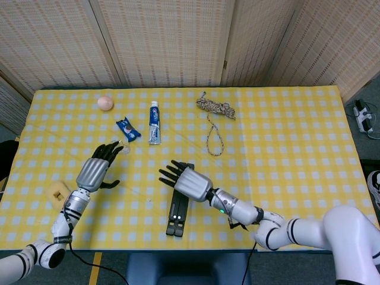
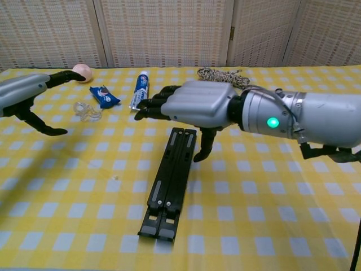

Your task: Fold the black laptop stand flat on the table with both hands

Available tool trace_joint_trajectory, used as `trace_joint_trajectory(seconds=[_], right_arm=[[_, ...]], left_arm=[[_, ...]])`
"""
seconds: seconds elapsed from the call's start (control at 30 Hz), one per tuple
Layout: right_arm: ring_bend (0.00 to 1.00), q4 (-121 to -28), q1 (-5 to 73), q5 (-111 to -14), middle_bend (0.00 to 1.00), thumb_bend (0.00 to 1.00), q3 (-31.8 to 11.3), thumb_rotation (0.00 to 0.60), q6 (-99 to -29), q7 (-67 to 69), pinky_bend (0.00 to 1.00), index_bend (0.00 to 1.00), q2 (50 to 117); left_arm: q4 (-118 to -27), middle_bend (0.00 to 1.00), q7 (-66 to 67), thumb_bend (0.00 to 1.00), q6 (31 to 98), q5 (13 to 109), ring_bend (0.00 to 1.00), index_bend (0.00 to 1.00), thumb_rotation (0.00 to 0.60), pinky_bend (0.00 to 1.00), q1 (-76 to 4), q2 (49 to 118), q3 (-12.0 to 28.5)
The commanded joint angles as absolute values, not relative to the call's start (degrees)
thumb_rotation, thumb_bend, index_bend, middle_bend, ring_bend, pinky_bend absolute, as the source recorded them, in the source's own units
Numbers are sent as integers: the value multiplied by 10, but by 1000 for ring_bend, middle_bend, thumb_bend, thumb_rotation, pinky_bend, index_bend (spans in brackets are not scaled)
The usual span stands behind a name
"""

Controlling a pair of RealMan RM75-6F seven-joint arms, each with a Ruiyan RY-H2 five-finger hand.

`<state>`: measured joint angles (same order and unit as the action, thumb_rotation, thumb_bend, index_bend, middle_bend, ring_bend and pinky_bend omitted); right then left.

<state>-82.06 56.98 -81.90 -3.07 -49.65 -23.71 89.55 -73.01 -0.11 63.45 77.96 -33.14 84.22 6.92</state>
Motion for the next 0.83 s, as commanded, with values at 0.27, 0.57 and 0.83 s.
trace_joint_trajectory(seconds=[0.27,0.57,0.83], right_arm=[[76,-1042,335,-746,43,156,-3,600,-788,-331,0,0,733],[51,-1031,184,-799,30,156,64,600,-914,-200,0,0,654],[14,-971,85,-837,0,156,83,600,-990,-108,0,0,660]], left_arm=[[-821,10,96,277,762,746,0,100,600,0,-235,752,68],[-809,20,61,279,871,782,0,129,600,0,-146,737,37],[-834,22,47,280,933,819,0,130,600,0,-71,720,-10]])
